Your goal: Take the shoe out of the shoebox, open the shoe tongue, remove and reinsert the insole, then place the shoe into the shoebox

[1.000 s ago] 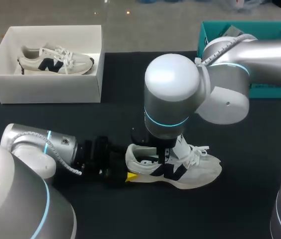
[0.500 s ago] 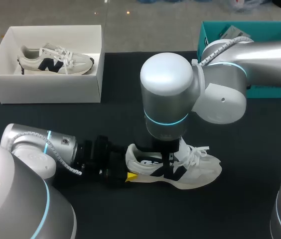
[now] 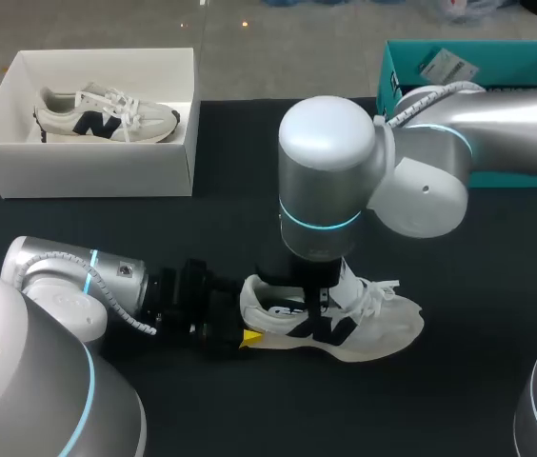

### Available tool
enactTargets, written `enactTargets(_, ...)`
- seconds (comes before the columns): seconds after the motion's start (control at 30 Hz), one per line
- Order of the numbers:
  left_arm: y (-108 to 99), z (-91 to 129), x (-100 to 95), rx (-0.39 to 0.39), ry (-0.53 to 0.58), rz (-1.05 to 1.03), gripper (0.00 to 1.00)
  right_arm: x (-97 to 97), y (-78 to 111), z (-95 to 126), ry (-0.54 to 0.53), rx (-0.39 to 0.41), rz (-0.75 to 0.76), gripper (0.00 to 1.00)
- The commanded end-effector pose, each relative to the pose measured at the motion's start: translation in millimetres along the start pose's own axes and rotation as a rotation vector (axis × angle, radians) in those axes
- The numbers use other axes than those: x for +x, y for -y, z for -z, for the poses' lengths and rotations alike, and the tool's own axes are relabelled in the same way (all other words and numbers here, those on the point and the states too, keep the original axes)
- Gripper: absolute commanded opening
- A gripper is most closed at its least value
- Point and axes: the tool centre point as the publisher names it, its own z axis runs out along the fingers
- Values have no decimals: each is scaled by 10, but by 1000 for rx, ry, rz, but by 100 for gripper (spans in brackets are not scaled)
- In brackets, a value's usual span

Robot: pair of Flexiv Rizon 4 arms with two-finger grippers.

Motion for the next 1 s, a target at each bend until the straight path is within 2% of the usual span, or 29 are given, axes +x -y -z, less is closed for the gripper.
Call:
enactTargets(0.03,-23,12,12,-1,1,1,0,-71,-74,-154,-30,8,10,0)
enactTargets(0.4,-23,12,12,-1,1,1,0,79,58,-330,-85,24,-17,0)
enactTargets(0.6,-23,12,12,-1,1,1,0,18,74,-346,-16,-46,-124,0)
enactTargets(0.8,-23,12,12,-1,1,1,0,1,38,-338,19,-55,-151,0)
enactTargets(0.83,-23,12,12,-1,1,1,0,2,36,-338,28,-51,-158,10)
enactTargets(0.87,-23,12,12,-1,1,1,0,2,35,-339,32,-52,-160,25)
enactTargets(1.0,-23,12,12,-1,1,1,0,-14,34,-351,61,-61,-184,30)
